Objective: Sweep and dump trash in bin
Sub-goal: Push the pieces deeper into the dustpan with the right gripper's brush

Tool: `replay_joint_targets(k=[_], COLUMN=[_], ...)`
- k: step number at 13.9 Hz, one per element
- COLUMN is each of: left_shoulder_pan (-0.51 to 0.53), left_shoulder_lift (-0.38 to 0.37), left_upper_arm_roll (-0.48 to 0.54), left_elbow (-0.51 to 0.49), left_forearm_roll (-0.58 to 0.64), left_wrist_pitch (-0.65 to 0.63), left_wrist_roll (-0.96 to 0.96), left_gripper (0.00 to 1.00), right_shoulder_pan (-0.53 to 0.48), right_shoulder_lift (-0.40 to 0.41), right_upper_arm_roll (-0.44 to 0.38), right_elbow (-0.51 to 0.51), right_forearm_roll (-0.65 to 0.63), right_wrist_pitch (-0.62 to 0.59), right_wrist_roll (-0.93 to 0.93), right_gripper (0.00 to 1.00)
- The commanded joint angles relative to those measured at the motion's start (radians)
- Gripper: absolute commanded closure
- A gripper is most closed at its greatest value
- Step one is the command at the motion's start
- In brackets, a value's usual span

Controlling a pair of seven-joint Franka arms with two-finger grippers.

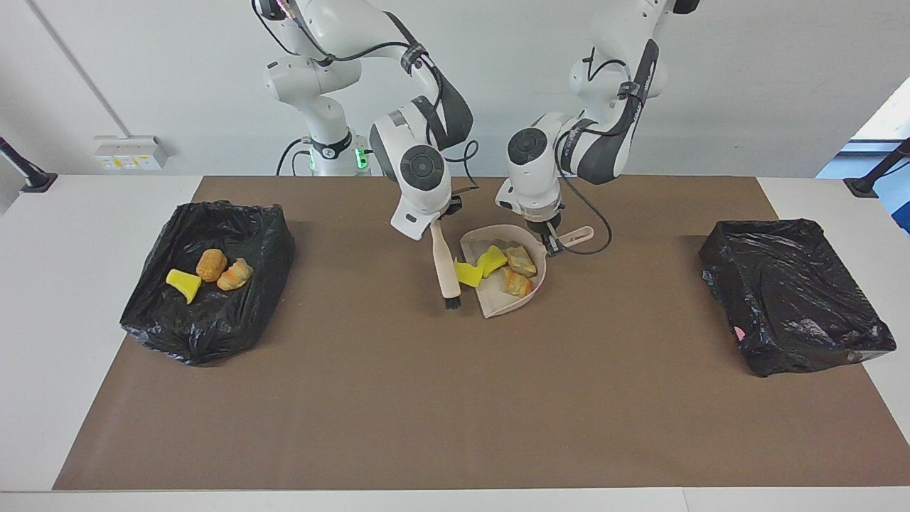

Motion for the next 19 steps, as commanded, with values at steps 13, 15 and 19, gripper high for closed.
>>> replay_joint_targets(k=[13, 15, 19], left_shoulder_pan=[0.016, 0.028, 0.030], left_shoulder_lift=[-0.015, -0.007, -0.004], left_upper_arm_roll=[-0.004, -0.004, -0.002], left_elbow=[-0.024, -0.024, -0.027], left_forearm_roll=[-0.015, -0.033, -0.042], left_wrist_pitch=[0.041, 0.067, 0.094], left_wrist_roll=[0.018, 0.014, 0.053], left_gripper=[1.00, 1.00, 1.00], right_shoulder_pan=[-0.050, -0.067, -0.055], right_shoulder_lift=[-0.120, -0.116, -0.023], right_upper_arm_roll=[-0.006, -0.004, -0.004], right_elbow=[-0.020, -0.023, -0.018], right_forearm_roll=[0.368, 0.231, 0.013], right_wrist_pitch=[-0.082, -0.094, -0.113], right_wrist_roll=[0.066, 0.027, -0.037], right_gripper=[1.00, 1.00, 1.00])
